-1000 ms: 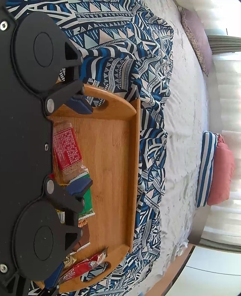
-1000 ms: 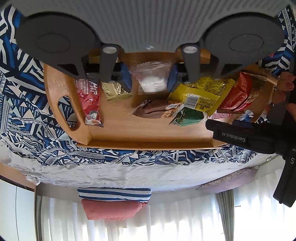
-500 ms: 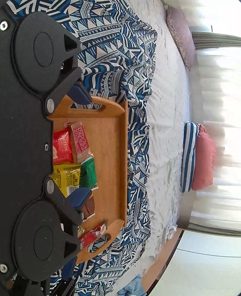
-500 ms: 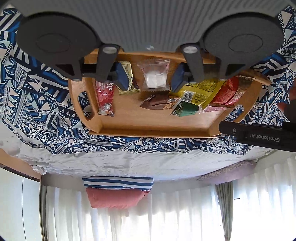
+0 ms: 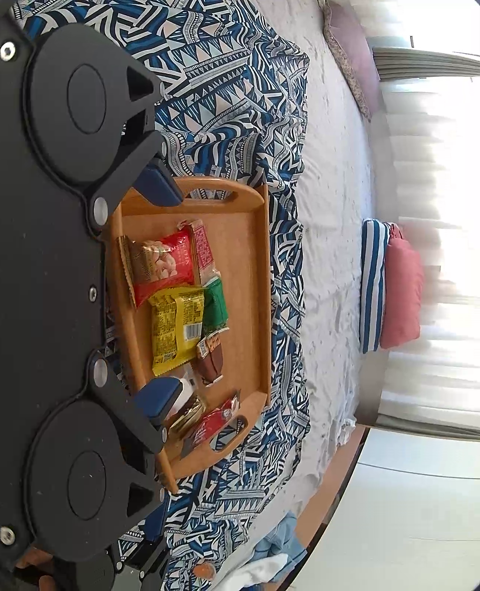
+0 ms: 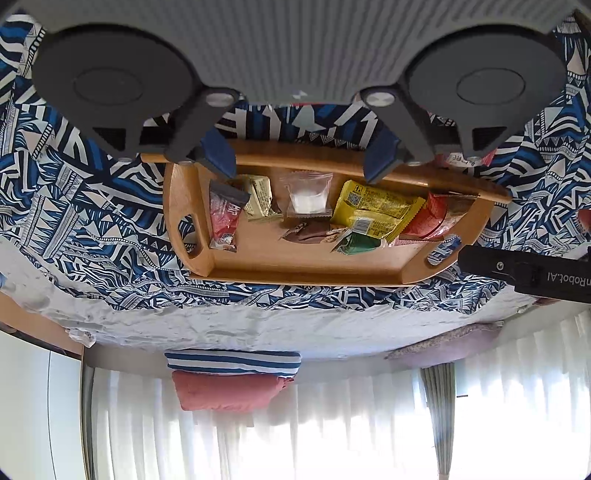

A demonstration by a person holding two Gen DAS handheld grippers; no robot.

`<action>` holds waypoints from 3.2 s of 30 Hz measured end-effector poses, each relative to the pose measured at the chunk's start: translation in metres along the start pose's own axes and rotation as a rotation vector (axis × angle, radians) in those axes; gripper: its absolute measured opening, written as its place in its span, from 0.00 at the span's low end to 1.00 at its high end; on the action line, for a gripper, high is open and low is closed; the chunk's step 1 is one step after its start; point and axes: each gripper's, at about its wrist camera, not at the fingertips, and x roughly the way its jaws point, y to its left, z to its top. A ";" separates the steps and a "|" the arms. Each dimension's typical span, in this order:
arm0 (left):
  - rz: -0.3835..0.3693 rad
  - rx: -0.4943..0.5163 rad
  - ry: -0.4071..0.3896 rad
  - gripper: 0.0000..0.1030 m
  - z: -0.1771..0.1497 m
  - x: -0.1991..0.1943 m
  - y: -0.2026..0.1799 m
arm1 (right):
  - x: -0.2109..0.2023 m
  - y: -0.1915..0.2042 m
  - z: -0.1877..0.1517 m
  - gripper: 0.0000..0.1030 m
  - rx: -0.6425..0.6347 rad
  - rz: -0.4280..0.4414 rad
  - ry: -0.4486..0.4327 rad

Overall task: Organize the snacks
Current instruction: 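Move both tools back to the snack pile beside the tray, then grasp the brown chocolate wafer bar with the left tool while the right tool grasps the cream wafer bar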

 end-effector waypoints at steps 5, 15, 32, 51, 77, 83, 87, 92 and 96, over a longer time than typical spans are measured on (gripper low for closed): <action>-0.018 -0.003 0.009 0.97 -0.016 -0.014 -0.011 | -0.010 -0.001 -0.009 0.89 -0.006 -0.014 0.009; -0.023 0.035 0.035 0.97 -0.048 -0.028 -0.027 | -0.025 -0.005 -0.023 1.00 0.006 -0.022 0.009; -0.038 -0.005 0.060 0.97 -0.060 -0.049 -0.032 | -0.026 -0.013 -0.039 1.00 0.028 -0.051 0.036; -0.036 -0.028 0.027 0.97 -0.075 -0.078 -0.041 | -0.034 -0.014 -0.048 1.00 -0.010 -0.053 0.027; -0.055 0.017 0.114 0.53 -0.097 -0.003 -0.059 | -0.028 -0.020 -0.053 1.00 0.015 -0.038 0.015; -0.050 0.026 0.128 0.51 -0.098 0.012 -0.060 | -0.022 -0.019 -0.049 1.00 0.032 -0.025 0.016; -0.069 0.002 0.155 0.33 -0.101 0.018 -0.055 | -0.018 -0.016 -0.046 1.00 0.032 -0.021 0.019; -0.081 -0.045 0.164 0.22 -0.099 0.015 -0.045 | -0.012 -0.010 -0.042 1.00 0.016 -0.015 0.025; -0.079 -0.065 0.164 0.22 -0.098 0.013 -0.038 | -0.006 -0.003 -0.041 1.00 0.008 -0.012 0.031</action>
